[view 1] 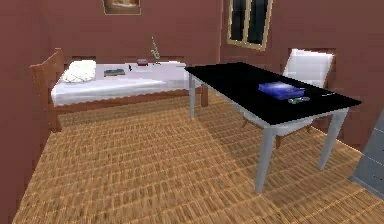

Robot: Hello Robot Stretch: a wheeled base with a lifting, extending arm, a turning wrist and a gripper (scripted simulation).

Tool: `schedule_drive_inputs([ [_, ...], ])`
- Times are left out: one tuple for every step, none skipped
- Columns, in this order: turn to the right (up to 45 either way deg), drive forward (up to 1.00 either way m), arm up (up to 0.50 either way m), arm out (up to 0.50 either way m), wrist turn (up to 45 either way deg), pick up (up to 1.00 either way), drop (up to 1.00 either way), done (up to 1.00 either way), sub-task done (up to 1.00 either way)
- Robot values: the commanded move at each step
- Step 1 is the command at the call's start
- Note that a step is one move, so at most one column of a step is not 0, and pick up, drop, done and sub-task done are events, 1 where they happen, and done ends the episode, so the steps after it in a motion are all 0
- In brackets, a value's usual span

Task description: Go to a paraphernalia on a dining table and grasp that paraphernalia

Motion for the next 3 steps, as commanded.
schedule_drive_inputs([
  [0.0,0.75,0.0,0.0,0.0,0.0,0.0,0.0,0.0],
  [33.0,0.0,0.0,0.0,0.0,0.0,0.0,0.0,0.0],
  [0.0,0.25,0.0,0.0,0.0,0.0,0.0,0.0,0.0],
])
